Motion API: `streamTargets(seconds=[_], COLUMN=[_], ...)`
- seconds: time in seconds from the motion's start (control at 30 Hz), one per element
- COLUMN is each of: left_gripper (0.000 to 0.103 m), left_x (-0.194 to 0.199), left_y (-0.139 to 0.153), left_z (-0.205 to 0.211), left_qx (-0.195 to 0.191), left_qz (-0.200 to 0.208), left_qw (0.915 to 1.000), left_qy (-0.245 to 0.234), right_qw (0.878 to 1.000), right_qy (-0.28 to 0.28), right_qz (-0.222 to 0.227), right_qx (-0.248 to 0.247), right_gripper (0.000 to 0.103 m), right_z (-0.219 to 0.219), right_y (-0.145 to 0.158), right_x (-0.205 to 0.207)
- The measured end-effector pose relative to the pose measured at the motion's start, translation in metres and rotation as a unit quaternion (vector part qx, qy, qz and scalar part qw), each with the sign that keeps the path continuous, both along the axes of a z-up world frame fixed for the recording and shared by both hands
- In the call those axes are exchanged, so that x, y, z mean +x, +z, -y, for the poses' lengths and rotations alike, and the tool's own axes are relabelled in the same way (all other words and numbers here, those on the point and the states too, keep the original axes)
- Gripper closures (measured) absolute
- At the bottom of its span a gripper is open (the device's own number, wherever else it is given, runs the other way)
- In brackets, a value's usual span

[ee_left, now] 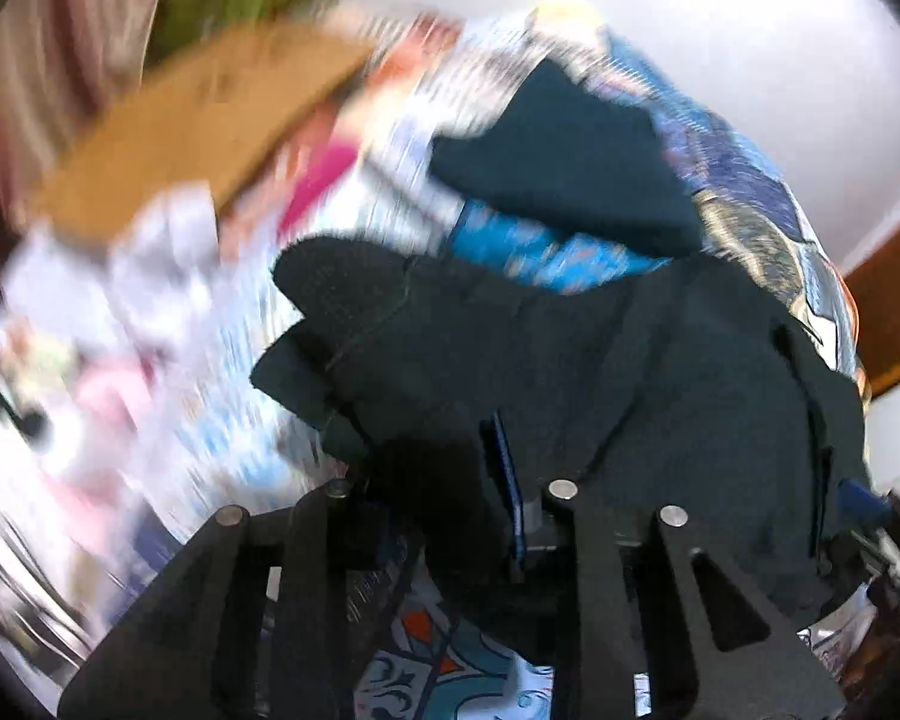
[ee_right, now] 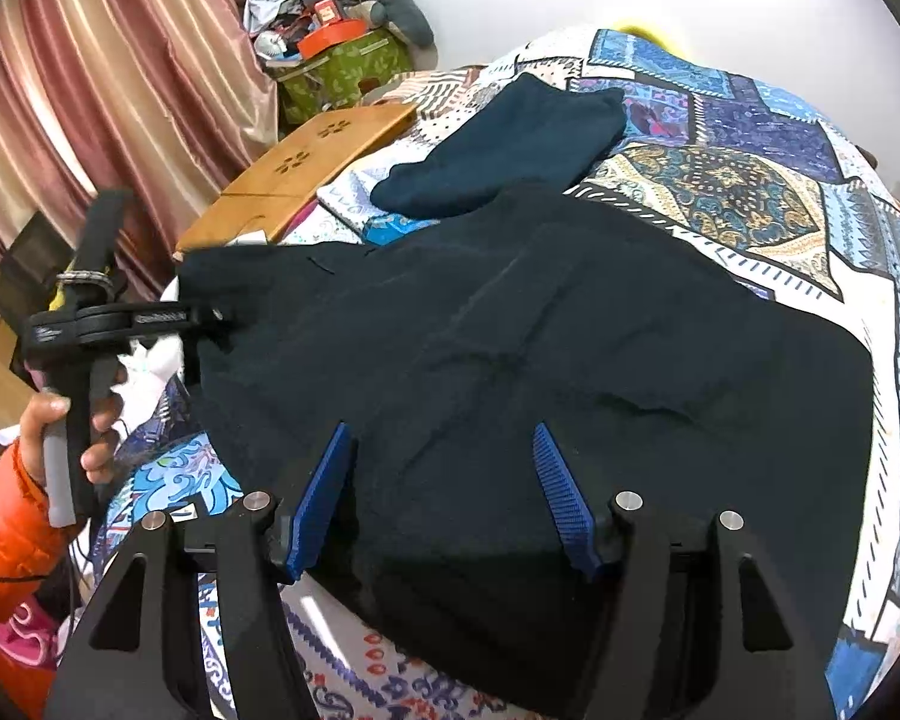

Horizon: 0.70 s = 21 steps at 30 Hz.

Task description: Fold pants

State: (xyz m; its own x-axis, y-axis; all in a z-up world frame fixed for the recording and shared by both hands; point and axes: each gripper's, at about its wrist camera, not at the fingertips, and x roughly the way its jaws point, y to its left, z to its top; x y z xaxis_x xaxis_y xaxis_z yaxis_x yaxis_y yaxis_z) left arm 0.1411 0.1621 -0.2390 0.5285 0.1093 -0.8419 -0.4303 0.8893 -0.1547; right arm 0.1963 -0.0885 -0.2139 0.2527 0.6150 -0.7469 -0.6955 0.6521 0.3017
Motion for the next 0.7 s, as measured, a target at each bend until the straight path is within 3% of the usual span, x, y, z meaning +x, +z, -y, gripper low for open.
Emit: streamTargets(seconds=[0.2, 0.37, 0.57, 0.7], left_gripper=[0.078, 0.079, 0.084, 0.085], left_x=[0.010, 0.031, 0.066, 0.083], left_y=[0.089, 0.155, 0.186, 0.178], left_z=[0.033, 0.092, 0.166, 0.223], left_qx=[0.083, 0.123, 0.105, 0.079], left_qz=[0.093, 0.177, 0.213, 0.208], left_qw=[0.9905, 0.9682, 0.9478, 0.9339], left_qy=[-0.058, -0.127, -0.213, -0.280], right_qw=[0.998, 0.992, 0.986, 0.986], right_qy=[-0.063, -0.124, -0.163, -0.164], right_qz=[0.010, 0.010, -0.036, -0.041], right_qx=[0.017, 0.013, -0.002, 0.017], right_gripper=[0.043, 0.043, 0.043, 0.043], right_z=[0.055, 0.106, 0.146, 0.151], right_y=[0.012, 0.011, -0.017, -0.027], right_x=[0.003, 0.004, 0.004, -0.001])
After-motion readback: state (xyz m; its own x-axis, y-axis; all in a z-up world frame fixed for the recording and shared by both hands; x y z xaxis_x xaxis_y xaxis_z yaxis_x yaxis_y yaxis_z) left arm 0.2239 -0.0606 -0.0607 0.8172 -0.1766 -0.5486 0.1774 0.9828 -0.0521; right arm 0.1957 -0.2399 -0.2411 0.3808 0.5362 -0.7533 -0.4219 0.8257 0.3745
